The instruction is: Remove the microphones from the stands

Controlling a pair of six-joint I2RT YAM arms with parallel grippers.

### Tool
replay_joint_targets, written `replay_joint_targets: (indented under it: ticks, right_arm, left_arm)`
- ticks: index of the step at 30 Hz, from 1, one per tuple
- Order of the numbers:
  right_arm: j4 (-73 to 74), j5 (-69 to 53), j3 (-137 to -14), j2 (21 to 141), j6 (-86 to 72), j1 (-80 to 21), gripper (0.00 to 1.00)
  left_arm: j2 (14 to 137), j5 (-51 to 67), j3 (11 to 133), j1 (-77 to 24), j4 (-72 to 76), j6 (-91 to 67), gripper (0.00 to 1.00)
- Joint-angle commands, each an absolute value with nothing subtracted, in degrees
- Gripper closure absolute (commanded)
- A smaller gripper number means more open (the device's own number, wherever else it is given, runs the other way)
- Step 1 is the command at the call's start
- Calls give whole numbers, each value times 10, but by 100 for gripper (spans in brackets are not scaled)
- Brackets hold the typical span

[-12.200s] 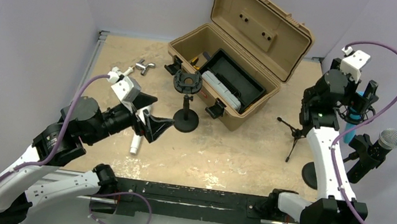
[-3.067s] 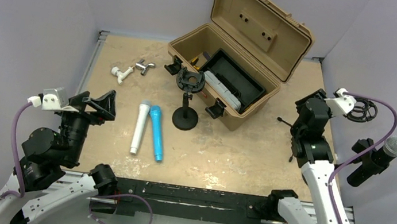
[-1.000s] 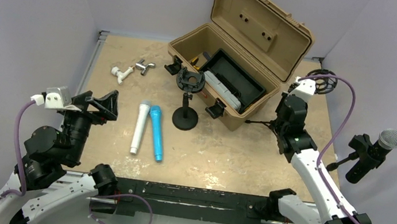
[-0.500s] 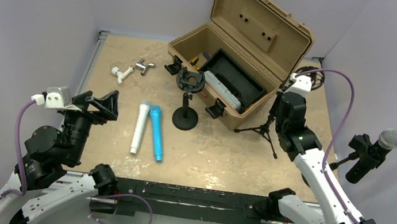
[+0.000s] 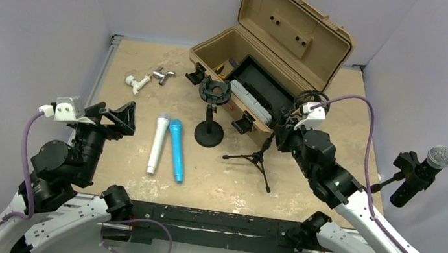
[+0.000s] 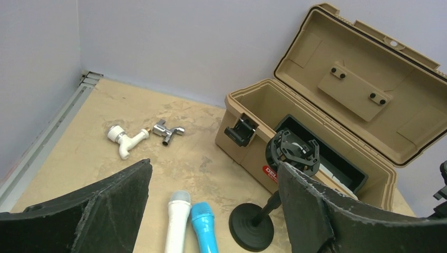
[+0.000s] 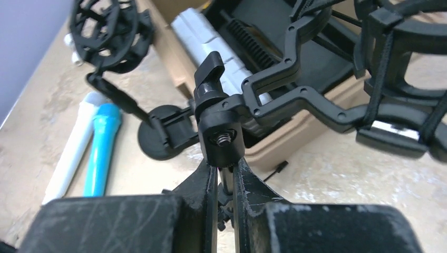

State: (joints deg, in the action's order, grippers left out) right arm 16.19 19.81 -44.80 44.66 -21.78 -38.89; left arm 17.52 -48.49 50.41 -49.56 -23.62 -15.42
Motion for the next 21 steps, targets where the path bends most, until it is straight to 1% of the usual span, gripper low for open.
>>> replay_joint_targets:
  ticks: [1, 10, 16, 21]
  right_arm:
    - [9, 129, -415, 433, -205, -447, 100]
    - [-123, 179, -391, 478, -131, -585, 100]
    - [-186, 189, -363, 510, -62, -625, 100]
    - [-271, 230, -312, 491, 42, -625, 100]
  left_arm:
    - [186, -497, 510, -494, -220, -140, 14]
    - [190, -511, 509, -494, -219, -133, 14]
    - [191, -512, 508, -494, -218, -131, 14]
    - [190, -509, 507, -494, -216, -131, 14]
